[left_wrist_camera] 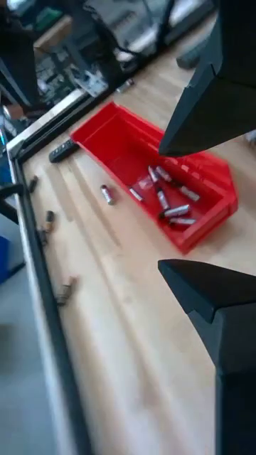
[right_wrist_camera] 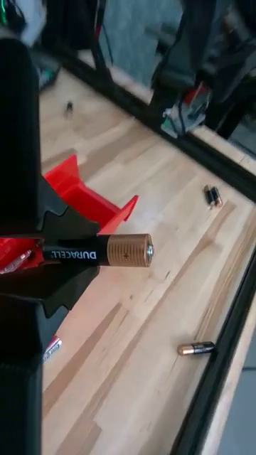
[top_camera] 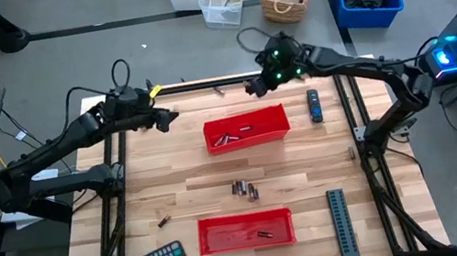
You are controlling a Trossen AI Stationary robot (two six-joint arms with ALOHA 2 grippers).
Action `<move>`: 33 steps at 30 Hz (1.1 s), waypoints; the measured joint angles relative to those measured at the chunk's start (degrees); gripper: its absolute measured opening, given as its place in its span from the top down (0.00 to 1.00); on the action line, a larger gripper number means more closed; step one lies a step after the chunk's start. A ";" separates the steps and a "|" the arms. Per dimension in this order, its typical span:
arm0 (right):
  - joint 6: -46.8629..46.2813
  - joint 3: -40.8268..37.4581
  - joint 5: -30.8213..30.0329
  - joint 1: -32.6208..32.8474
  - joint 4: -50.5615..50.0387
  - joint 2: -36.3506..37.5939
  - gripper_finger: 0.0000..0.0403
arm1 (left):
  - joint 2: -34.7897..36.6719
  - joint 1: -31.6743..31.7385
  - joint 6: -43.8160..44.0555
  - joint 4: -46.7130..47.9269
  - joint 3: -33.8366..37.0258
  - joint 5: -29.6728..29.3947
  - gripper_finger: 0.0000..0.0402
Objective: Sort batteries
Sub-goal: Put the black battery into the bottom red bin
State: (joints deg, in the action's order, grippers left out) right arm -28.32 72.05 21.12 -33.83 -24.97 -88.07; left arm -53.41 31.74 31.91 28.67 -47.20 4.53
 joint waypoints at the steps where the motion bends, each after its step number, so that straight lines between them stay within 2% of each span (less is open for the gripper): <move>1: 0.14 0.00 1.52 -0.80 0.02 0.00 0.92 | 0.00 -0.23 1.89 0.10 0.00 0.23 0.40; 4: 3.22 0.00 2.74 -1.71 0.02 0.00 0.92 | 0.00 -0.78 3.39 -0.46 0.00 0.21 0.40; 9: 9.33 0.00 2.50 -1.80 0.02 -0.03 0.92 | -0.02 -0.74 0.70 -0.49 0.00 -0.80 0.40; 15: 14.31 0.00 6.20 1.59 0.43 -0.07 0.92 | -0.08 -0.83 -12.08 2.53 -2.43 -0.59 0.40; 18: 12.31 0.00 6.25 7.46 0.43 -0.07 0.92 | -0.07 -0.83 -16.41 5.27 -4.46 -0.59 0.40; 21: 8.87 0.00 4.45 16.98 0.43 -0.07 0.92 | 0.21 -0.86 -20.12 5.77 -6.09 1.87 0.40; 26: -1.81 0.00 -5.55 34.26 -0.05 -0.11 0.92 | 1.55 -2.84 -27.05 4.71 -6.40 6.45 0.40; 29: -11.67 0.04 -9.49 42.31 -0.05 -0.49 0.92 | 3.25 -5.37 -24.09 4.48 -6.40 8.43 0.40; 33: -18.60 0.04 -13.23 50.30 -1.74 -2.44 0.92 | 6.46 -11.44 -18.13 3.07 -6.01 9.72 0.40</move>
State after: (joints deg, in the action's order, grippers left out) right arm -46.92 72.10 7.89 16.46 -26.71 -90.51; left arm -46.95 20.30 13.78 31.74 -53.21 14.25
